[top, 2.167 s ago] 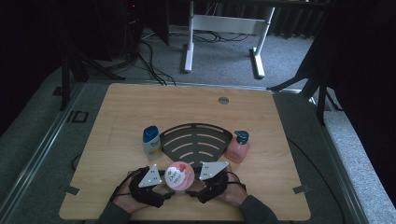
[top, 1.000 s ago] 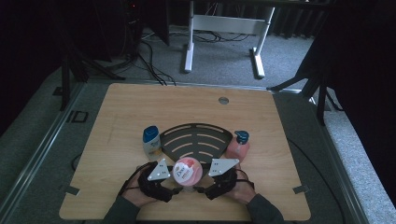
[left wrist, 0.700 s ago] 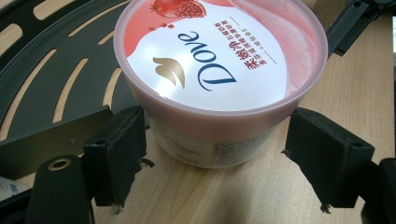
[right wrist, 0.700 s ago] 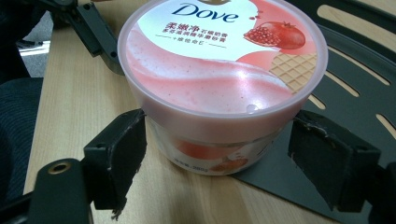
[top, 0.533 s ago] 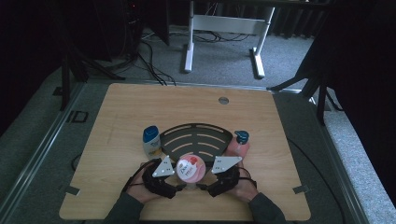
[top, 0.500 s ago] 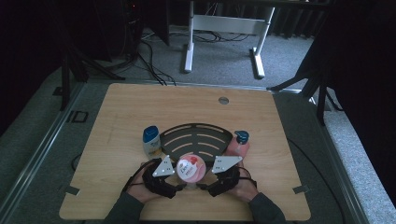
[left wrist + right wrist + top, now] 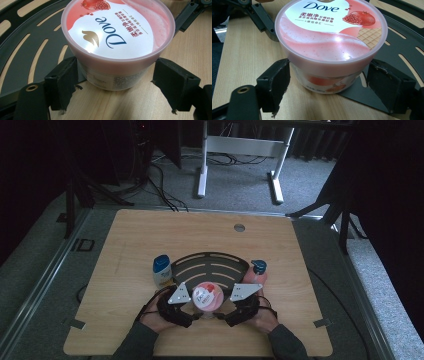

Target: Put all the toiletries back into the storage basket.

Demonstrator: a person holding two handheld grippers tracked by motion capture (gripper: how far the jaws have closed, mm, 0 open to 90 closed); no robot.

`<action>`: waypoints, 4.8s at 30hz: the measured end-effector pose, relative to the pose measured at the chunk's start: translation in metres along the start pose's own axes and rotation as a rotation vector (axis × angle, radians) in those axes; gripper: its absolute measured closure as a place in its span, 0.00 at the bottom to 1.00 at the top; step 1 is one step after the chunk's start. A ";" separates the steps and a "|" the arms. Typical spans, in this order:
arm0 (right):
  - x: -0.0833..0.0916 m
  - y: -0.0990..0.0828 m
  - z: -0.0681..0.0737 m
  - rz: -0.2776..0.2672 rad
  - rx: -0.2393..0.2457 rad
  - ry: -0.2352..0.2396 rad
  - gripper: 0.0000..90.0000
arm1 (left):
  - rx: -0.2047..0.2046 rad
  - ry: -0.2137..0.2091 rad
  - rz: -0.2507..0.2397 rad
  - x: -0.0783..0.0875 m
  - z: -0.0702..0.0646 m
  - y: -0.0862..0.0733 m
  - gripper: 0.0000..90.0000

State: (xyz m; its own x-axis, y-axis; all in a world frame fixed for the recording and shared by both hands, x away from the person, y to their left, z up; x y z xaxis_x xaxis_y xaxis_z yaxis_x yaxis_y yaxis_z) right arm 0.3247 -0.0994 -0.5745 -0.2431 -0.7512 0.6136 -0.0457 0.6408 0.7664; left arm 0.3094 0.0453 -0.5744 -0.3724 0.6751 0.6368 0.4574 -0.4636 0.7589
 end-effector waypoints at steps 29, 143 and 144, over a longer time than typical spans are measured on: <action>-0.004 -0.004 -0.017 0.009 -0.029 -0.033 0.21 | 0.013 0.033 -0.010 -0.010 0.013 0.009 0.23; -0.026 0.000 -0.045 0.032 -0.117 -0.106 0.39 | 0.118 0.239 -0.137 0.009 0.015 0.009 0.48; -0.026 0.000 -0.045 0.032 -0.118 -0.106 0.39 | 0.109 0.234 -0.131 0.009 0.013 0.008 0.50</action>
State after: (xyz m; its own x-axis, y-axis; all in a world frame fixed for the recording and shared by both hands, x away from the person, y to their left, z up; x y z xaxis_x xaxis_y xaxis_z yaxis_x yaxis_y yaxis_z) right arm 0.3749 -0.0871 -0.5822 -0.3440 -0.7060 0.6190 0.0761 0.6361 0.7678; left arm 0.3203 0.0552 -0.5650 -0.6047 0.5685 0.5579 0.4725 -0.3079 0.8258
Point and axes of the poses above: each handheld gripper's, and its own axes: x roughly backward along the jaws, y roughly out of its top, z roughly to its left, the point moved 8 cm from there along -x, roughly forward along the jaws, and after that the axes turned 12 degrees about x, right-handed, at the moved point
